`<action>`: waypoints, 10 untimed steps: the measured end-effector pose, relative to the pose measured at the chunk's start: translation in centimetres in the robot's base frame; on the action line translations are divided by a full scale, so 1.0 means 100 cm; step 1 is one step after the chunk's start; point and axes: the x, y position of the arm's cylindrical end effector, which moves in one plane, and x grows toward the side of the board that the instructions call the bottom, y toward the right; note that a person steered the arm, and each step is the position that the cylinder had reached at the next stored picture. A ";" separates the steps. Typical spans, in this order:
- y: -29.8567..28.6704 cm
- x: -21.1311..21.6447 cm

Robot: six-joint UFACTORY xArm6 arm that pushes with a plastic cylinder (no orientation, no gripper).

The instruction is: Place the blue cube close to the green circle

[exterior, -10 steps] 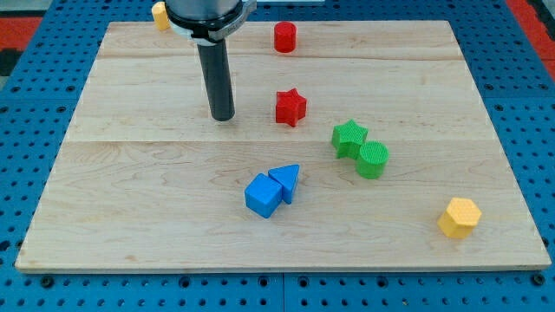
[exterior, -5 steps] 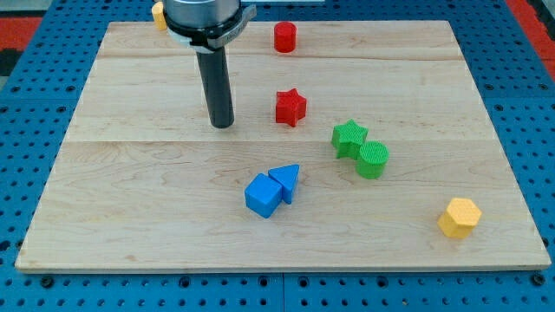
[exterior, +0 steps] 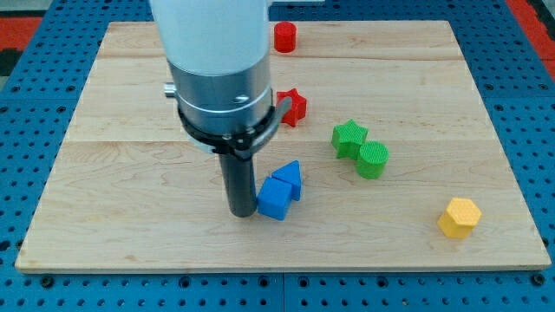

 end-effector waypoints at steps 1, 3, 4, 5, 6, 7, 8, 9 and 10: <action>0.030 0.001; 0.067 0.001; 0.087 0.001; 0.101 0.001; 0.108 0.001; 0.115 0.001; 0.123 0.000; 0.138 -0.012; 0.162 -0.028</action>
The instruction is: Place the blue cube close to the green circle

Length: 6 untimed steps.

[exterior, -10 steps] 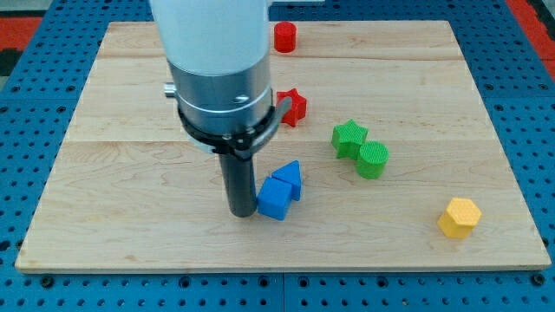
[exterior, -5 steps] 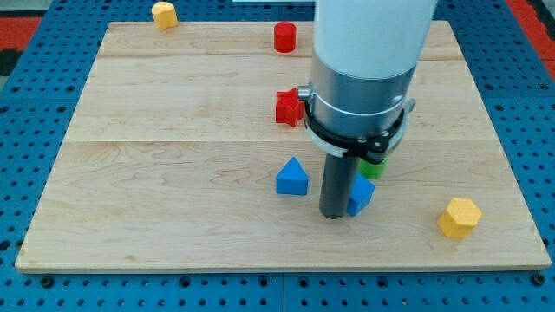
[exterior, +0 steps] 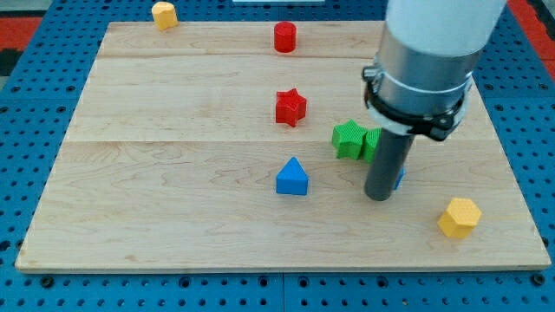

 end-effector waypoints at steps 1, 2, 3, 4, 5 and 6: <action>0.026 -0.016; 0.043 -0.029; 0.046 -0.045; 0.046 -0.058; 0.045 -0.047; 0.041 -0.048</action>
